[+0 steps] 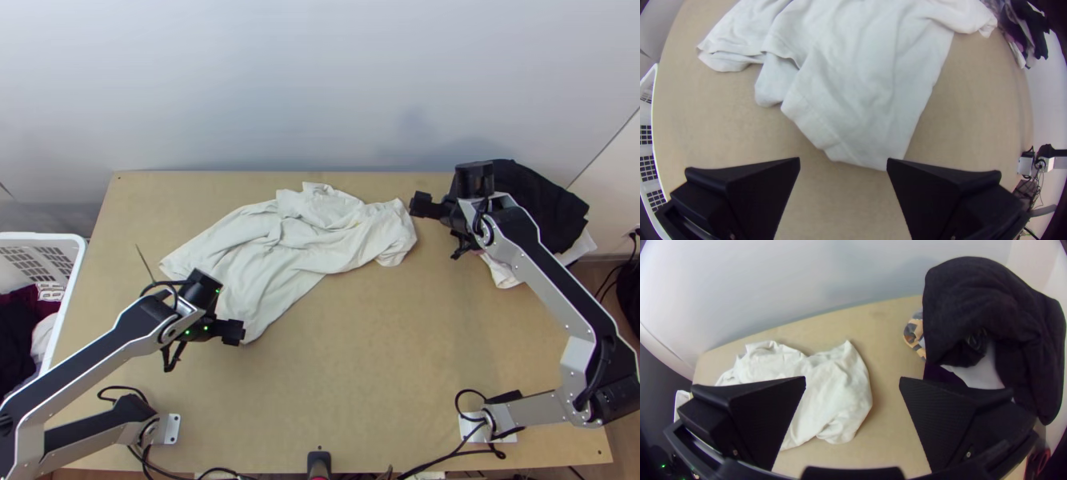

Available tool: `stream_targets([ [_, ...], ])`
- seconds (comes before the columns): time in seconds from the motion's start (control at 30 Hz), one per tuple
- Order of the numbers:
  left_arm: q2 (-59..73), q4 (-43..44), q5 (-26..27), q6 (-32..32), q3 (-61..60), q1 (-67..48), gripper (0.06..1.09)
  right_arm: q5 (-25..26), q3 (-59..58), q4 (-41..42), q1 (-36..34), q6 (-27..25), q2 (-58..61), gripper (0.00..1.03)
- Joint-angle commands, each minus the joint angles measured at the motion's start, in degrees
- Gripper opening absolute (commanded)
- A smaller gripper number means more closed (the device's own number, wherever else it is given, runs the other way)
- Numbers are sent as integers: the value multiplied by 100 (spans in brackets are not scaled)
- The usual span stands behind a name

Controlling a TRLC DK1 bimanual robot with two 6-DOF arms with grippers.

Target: Fold the t-shirt

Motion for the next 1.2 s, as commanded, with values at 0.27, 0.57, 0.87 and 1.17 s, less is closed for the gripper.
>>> stream_targets([
  [0.27,544,992,-267,-330,-127,-204,18,-872,-695,-467,267,201,577,96],
  [0.57,518,1185,-276,-330,-48,42,10,-1233,-932,-353,179,280,1070,96],
  [0.87,298,1071,-276,-189,163,437,10,-1224,-757,209,258,227,1588,95],
  [1.17,246,992,-276,-163,225,622,10,-1224,-361,552,284,-63,1913,37],
])
